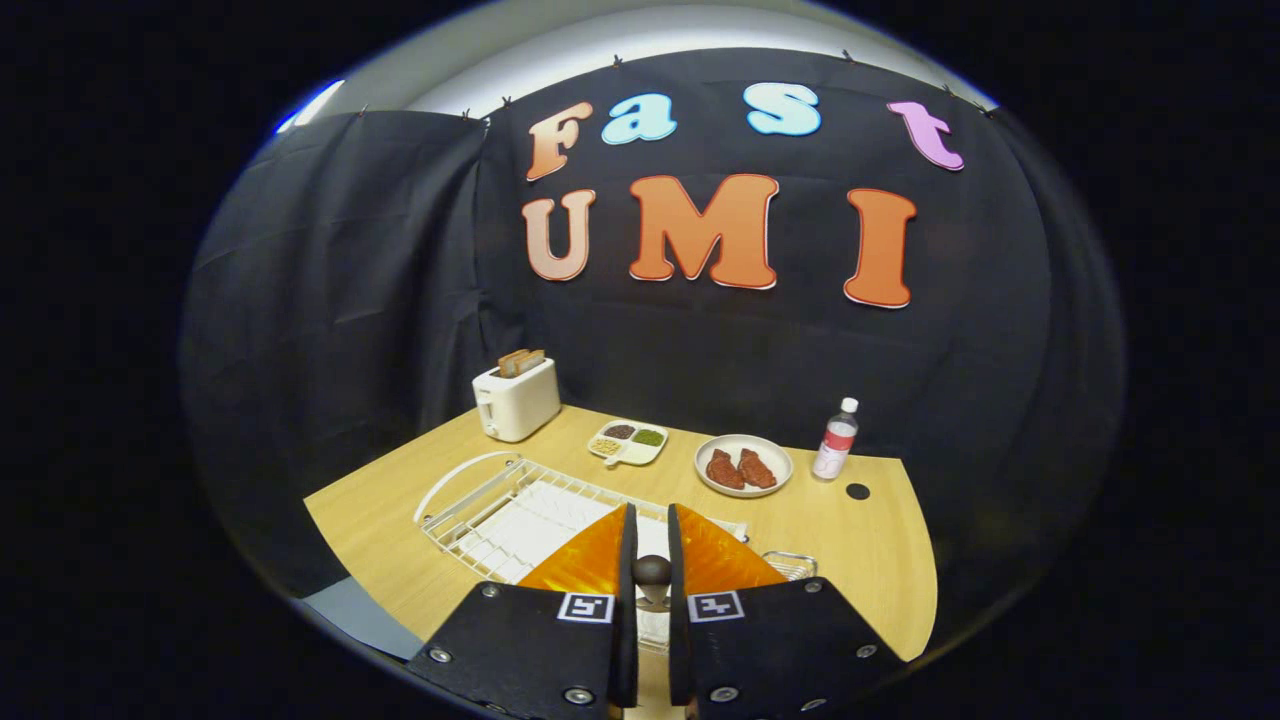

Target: Take the plate from the dish rack, then take the spoon from the basket and place it into the plate.

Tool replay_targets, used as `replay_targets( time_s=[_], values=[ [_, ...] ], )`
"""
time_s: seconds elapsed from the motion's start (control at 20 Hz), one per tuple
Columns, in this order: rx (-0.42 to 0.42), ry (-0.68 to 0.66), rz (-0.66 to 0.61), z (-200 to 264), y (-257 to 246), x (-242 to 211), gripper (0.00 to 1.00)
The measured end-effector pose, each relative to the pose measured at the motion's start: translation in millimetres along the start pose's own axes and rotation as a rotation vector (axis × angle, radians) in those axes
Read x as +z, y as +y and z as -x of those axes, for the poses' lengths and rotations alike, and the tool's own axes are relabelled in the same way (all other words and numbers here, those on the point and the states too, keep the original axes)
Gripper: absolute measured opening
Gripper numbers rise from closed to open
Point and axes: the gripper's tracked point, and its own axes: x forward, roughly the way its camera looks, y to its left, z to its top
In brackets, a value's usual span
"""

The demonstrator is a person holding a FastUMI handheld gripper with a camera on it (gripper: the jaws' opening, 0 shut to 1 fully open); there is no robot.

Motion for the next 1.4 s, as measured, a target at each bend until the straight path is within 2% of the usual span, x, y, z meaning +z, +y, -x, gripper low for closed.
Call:
replay_targets(
  time_s=[0.45,0.85,1.1,1.15,1.4],
  values=[
    [0.168,0.095,0.007,-2,76,-60,0.12],
    [0.248,0.186,0.040,-12,115,-116,0.13],
    [0.237,0.241,0.090,-9,111,-148,0.13],
    [0.232,0.211,0.080,-9,111,-142,0.13],
    [0.225,0.240,0.055,6,96,-155,0.14]
  ],
)
